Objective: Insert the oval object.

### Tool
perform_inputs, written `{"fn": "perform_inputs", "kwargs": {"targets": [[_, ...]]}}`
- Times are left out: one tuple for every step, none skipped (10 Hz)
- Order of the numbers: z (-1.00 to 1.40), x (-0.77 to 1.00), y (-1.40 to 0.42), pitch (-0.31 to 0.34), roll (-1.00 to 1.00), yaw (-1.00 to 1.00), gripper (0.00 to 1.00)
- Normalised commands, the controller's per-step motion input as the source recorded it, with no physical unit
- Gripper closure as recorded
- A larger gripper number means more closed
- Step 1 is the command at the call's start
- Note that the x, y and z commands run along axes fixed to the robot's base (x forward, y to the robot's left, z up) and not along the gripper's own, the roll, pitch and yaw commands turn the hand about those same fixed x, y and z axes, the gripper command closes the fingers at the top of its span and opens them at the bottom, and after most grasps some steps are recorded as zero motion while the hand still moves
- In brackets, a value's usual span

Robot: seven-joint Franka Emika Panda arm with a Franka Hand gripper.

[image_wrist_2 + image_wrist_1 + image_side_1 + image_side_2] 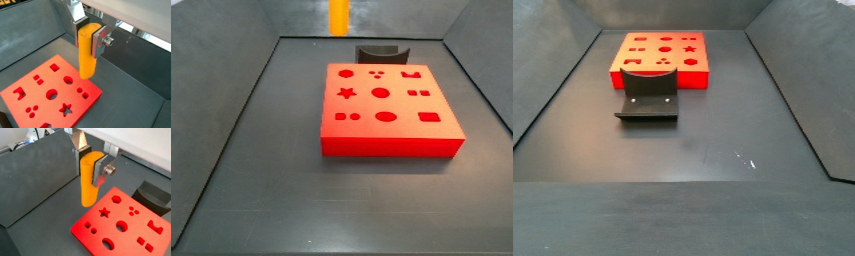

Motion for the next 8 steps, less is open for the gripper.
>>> {"fn": "perform_inputs", "kwargs": {"targets": [[-0.29,0.73,0.00,0.000,-0.01,-0.43,1.00],[-0.40,0.70,0.00,0.000,0.06,-0.45,1.00],[-0.35,0.70,0.00,0.000,0.03,-0.46,1.00],[-0.37,0.69,0.00,0.000,0.04,-0.49,1.00],[-0.36,0.70,0.00,0.000,0.03,-0.49,1.00],[-0.36,0.69,0.00,0.000,0.03,-0.49,1.00],[-0.39,0.60,0.00,0.000,0.05,-0.57,1.00],[-0.45,0.47,0.00,0.000,0.07,-0.67,1.00]]}}
